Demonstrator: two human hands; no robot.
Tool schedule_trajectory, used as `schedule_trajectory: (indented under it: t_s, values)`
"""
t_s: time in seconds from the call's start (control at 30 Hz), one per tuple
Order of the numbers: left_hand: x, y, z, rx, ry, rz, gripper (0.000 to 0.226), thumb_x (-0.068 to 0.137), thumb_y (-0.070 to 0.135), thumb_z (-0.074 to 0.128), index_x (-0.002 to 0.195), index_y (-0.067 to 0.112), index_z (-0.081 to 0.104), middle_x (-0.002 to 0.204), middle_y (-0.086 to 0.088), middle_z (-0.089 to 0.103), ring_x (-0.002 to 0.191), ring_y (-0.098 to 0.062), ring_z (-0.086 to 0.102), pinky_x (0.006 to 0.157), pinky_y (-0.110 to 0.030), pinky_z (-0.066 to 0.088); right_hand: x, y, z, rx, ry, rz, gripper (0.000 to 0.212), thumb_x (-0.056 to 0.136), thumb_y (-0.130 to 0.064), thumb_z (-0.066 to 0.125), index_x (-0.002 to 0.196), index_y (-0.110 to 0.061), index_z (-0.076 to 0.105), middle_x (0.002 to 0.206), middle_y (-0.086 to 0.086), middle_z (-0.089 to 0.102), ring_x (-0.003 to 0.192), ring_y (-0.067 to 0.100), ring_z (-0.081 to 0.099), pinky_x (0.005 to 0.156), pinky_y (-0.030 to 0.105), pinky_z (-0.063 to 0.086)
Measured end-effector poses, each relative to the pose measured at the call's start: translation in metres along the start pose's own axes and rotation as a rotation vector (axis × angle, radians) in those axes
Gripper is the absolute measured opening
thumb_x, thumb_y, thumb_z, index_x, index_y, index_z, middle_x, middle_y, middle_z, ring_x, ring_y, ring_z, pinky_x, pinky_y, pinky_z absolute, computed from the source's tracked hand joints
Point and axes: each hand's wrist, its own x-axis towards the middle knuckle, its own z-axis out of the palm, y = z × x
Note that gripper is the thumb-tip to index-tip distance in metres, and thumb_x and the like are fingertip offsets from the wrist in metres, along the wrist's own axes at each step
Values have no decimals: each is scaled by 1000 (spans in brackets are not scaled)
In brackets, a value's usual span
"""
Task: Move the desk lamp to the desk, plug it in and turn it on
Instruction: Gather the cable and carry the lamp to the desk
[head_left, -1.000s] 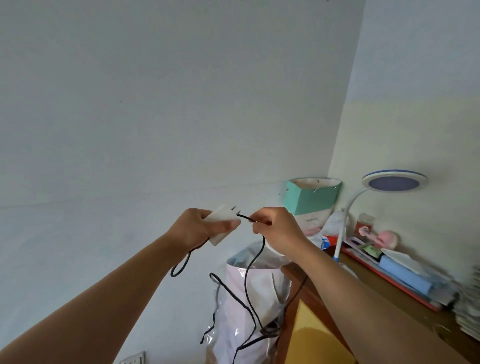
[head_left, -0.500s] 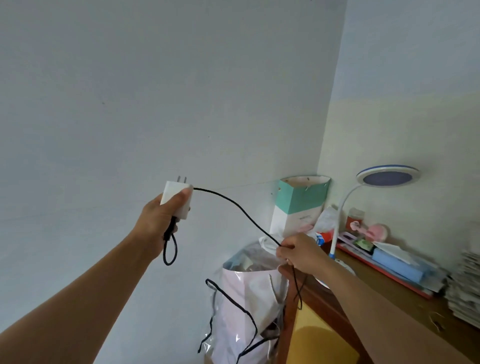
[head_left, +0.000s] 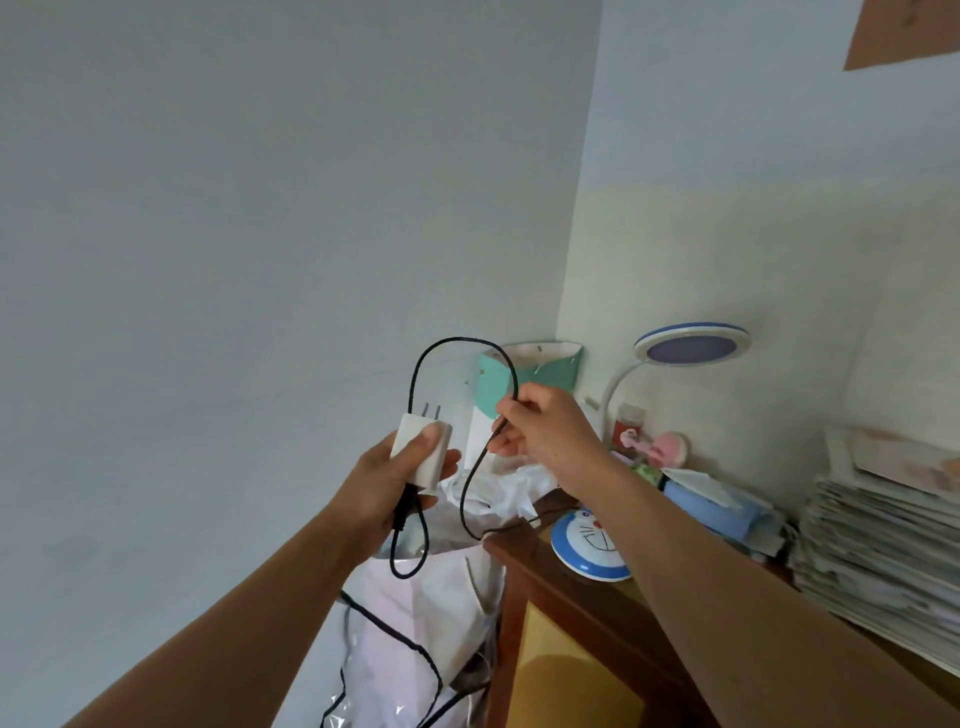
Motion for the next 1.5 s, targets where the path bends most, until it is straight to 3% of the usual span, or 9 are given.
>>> schedule_trajectory:
  t_s: [0.13, 0.27, 0.43, 0.53, 0.8, 1.0, 1.17, 1.37, 1.5]
  values:
    - [25, -7, 21, -89, -62, 3, 53, 66, 54, 64, 109, 22, 59, 108, -8, 74, 102, -16, 69, 86, -33, 51, 17, -4, -15, 144, -24, -8, 17, 92, -2, 47, 76, -5, 55, 67, 11, 58, 41, 9, 62, 45, 17, 51]
    - [43, -10, 38, -38, -80, 28, 54, 70, 57, 59, 112, 23, 59, 102, -5, 75, 98, -12, 70, 72, -21, 51, 37, 1, -28, 220, -37, -13, 21, 92, -1, 46, 73, -6, 55, 67, 10, 58, 42, 10, 61, 48, 18, 53]
    - [66, -7, 48, 18, 14, 70, 32, 83, 48, 56, 99, 21, 61, 71, -4, 70, 70, -17, 69, 75, -30, 46, 63, 11, -41, 349, -55, -17, 13, 94, -3, 46, 90, 0, 58, 75, 13, 62, 54, 13, 68, 55, 18, 56]
    - [75, 1, 54, -78, 79, 67, 25, 88, 36, 56, 100, 15, 61, 68, -7, 65, 57, -14, 62, 61, -24, 54, 72, 23, -50, 361, -116, 28, 18, 94, -1, 41, 100, 1, 58, 86, 15, 64, 64, 15, 69, 57, 19, 56]
    - [94, 16, 62, 1, 243, 58, 35, 87, 41, 56, 107, 14, 64, 78, 2, 72, 64, -8, 61, 63, -21, 46, 72, 98, -69, -495, -487, 97, 50, 81, -15, 64, 129, -17, 50, 129, 5, 55, 109, 21, 57, 85, 27, 48]
    - [99, 18, 64, -47, 302, 90, 25, 86, 39, 57, 93, 17, 67, 72, 9, 74, 72, -8, 55, 59, -22, 36, 75, 148, -55, -770, -621, -13, 71, 79, -21, 66, 142, -19, 32, 144, 10, 41, 129, 26, 43, 103, 31, 37]
    - [100, 19, 50, -16, 369, 73, 19, 82, 35, 62, 86, 16, 64, 74, 1, 53, 61, -11, 43, 52, -19, 35, 88, 167, -64, -1021, -601, -42, 32, 90, -20, 49, 118, -5, 58, 123, 18, 59, 112, 33, 55, 93, 35, 43]
    - [120, 2, 46, 86, 305, 35, 45, 47, 38, 78, 79, 8, 69, 64, 1, 60, 60, -11, 51, 53, -19, 41, 117, 171, -89, -865, -360, 9, 25, 92, -14, 41, 94, -2, 64, 100, 18, 66, 83, 25, 55, 76, 32, 42]
    - [146, -19, 49, 173, 251, -22, 41, 49, 44, 80, 67, 11, 64, 56, 0, 51, 50, -11, 44, 48, -20, 32, 135, 171, -105, -743, -211, -24, 28, 92, -11, 38, 76, -11, 61, 82, 9, 62, 80, 24, 57, 75, 34, 44]
